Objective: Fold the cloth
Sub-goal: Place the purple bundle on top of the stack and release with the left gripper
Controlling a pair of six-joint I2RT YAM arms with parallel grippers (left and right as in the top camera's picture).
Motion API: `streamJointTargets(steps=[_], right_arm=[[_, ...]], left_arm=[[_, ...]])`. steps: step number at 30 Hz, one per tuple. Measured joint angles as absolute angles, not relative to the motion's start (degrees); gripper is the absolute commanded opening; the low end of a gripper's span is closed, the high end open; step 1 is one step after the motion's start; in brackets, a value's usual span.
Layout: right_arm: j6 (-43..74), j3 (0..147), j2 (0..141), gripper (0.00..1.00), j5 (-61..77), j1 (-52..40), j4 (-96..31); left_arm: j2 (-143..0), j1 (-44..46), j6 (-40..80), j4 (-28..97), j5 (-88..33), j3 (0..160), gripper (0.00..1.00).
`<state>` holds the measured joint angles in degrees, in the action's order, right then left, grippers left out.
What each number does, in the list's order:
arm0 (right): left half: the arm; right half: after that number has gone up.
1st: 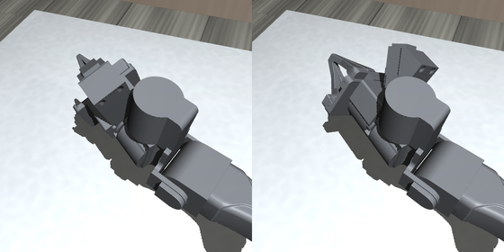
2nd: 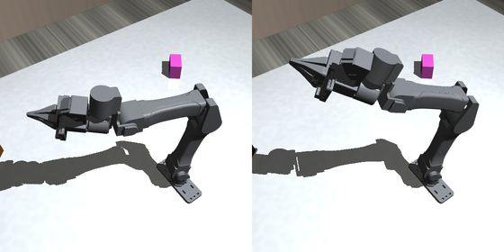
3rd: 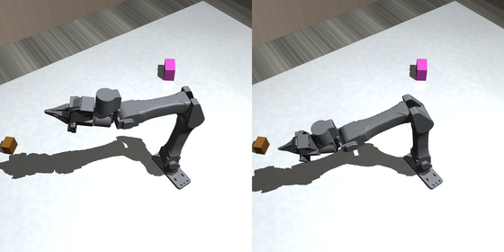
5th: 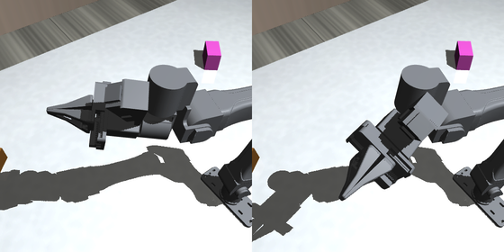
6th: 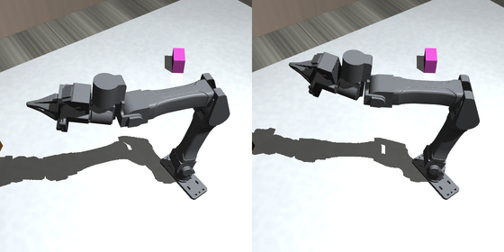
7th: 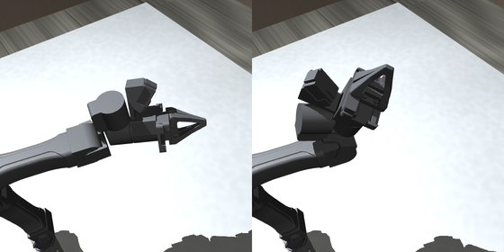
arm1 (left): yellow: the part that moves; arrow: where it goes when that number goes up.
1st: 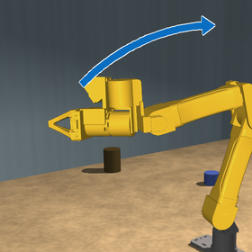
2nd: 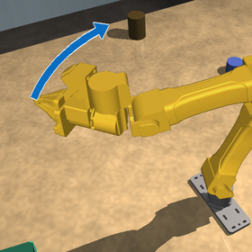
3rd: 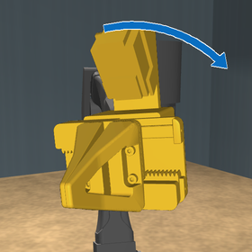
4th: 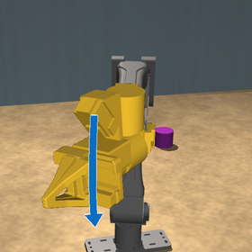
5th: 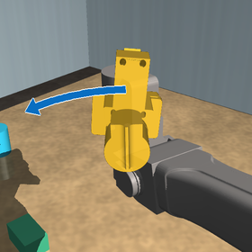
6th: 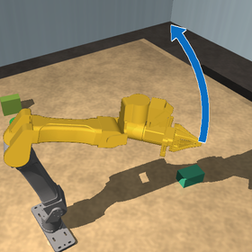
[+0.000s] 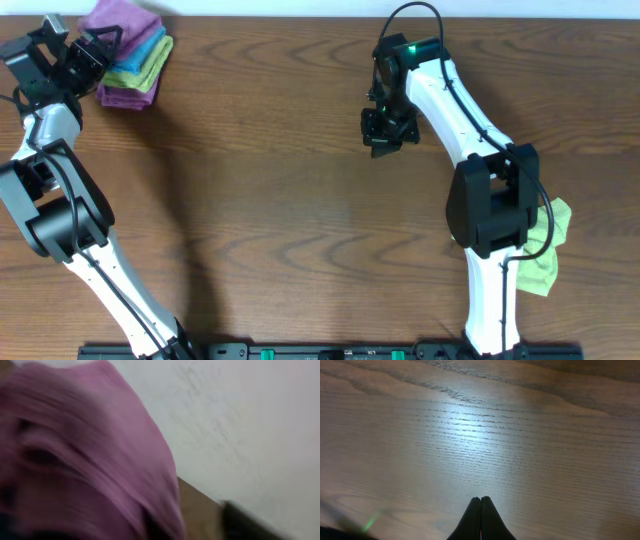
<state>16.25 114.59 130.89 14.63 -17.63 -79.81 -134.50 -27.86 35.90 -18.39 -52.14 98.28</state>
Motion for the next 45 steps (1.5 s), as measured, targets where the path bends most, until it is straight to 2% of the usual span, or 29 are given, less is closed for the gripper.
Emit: streamJointTargets(steps=[11, 18, 20, 22, 23, 26, 29, 32, 37, 45], right_arm=[[16.3, 114.6, 130.9, 0.02, 14.6, -18.3, -78.2], [16.3, 114.6, 130.9, 0.02, 14.7, -20.0, -77.2], [16.3, 114.6, 130.9, 0.02, 14.7, -20.1, -77.1], [16.3, 114.6, 130.9, 0.02, 14.6, -20.1, -77.1], [16.3, 114.6, 130.9, 0.02, 14.6, -20.1, -77.1], [16.3, 114.6, 130.9, 0.02, 14.7, -20.1, -77.1], [16.3, 114.6, 130.9, 0.01, 14.6, -20.1, -77.1], [16.3, 114.6, 130.9, 0.02, 14.6, -20.1, -77.1], [16.3, 114.6, 130.9, 0.02, 14.6, -20.1, -76.8], [16.3, 114.6, 130.9, 0.02, 14.6, -20.3, -77.3]], left_arm=[[-134.5, -34.9, 45.4, -18.4, -59.4, 98.3, 0.96], [-134.5, -34.8, 46.8, -22.7, -66.0, 98.3, 0.96], [-134.5, -34.7, 47.3, -24.7, -67.3, 98.3, 1.00], [-134.5, -34.7, 48.4, -27.1, -68.3, 98.3, 0.90], [-134.4, -34.7, 48.9, -28.6, -68.7, 98.3, 0.82], [-134.1, -34.7, 50.7, -34.2, -69.0, 98.3, 0.41], [-133.4, -34.6, 52.1, -37.1, -67.4, 98.3, 0.08], [-132.9, -34.0, 52.7, -37.4, -62.8, 98.3, 0.05], [-132.9, -30.0, 52.5, -37.0, -50.5, 98.3, 0.08], [-132.9, -20.0, 33.3, -27.2, -28.4, 98.3, 0.08]])
